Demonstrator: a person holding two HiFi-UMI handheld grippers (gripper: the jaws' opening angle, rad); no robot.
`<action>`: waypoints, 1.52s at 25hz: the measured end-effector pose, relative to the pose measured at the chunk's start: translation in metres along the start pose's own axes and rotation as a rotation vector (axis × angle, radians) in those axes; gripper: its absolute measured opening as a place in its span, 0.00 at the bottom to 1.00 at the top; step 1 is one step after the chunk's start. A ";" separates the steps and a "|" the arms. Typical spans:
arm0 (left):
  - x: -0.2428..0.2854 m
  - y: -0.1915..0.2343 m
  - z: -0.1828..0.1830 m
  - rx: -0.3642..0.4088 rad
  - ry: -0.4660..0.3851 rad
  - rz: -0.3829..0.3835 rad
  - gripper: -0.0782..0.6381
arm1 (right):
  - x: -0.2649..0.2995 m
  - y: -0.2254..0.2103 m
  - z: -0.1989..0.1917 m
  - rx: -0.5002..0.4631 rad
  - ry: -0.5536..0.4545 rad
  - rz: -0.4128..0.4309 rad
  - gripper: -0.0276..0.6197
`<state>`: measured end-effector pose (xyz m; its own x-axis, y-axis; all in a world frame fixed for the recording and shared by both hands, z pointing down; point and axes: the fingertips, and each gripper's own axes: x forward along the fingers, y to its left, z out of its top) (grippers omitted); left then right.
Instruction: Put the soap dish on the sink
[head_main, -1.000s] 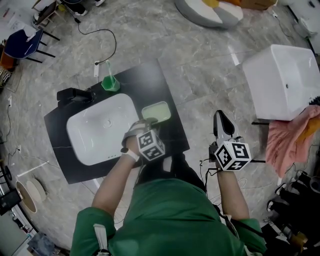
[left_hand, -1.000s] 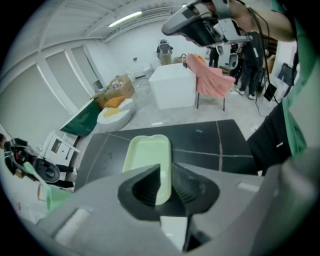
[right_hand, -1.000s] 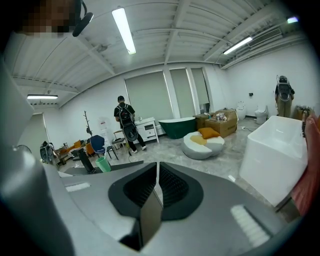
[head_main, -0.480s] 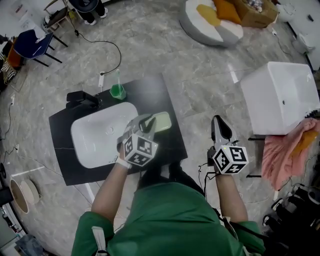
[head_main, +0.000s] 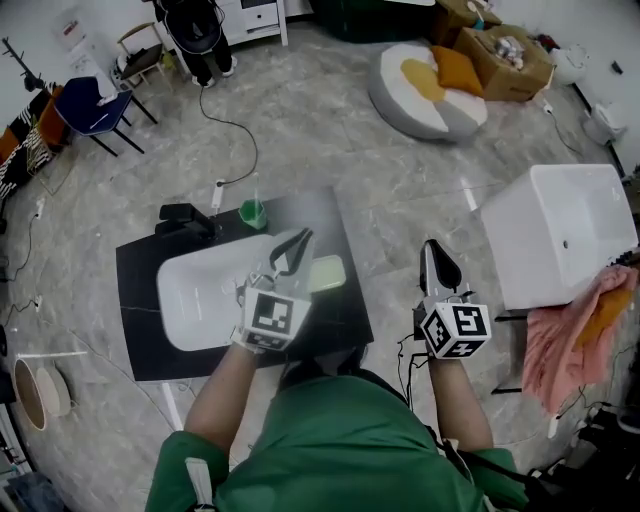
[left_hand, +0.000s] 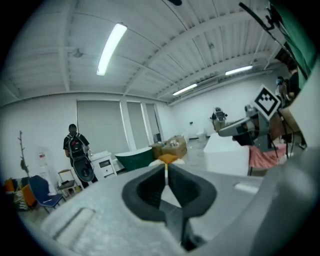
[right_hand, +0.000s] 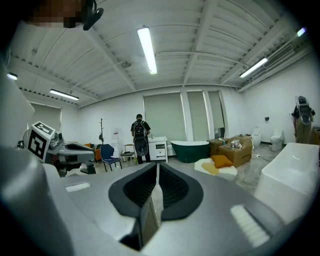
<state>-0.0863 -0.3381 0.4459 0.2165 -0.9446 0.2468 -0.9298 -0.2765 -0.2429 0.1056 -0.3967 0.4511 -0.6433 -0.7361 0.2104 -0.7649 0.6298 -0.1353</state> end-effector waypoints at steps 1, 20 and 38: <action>-0.003 0.005 0.009 -0.011 -0.012 0.014 0.13 | -0.001 0.003 0.008 -0.012 -0.016 0.006 0.07; -0.035 0.087 0.105 -0.213 -0.180 0.215 0.13 | -0.016 0.033 0.126 -0.122 -0.287 0.075 0.07; -0.029 0.105 0.111 -0.251 -0.209 0.241 0.12 | 0.005 0.027 0.141 -0.134 -0.314 0.072 0.07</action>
<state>-0.1573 -0.3597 0.3092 0.0151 -0.9999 0.0084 -0.9995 -0.0154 -0.0275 0.0777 -0.4184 0.3118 -0.6899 -0.7161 -0.1056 -0.7197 0.6943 -0.0063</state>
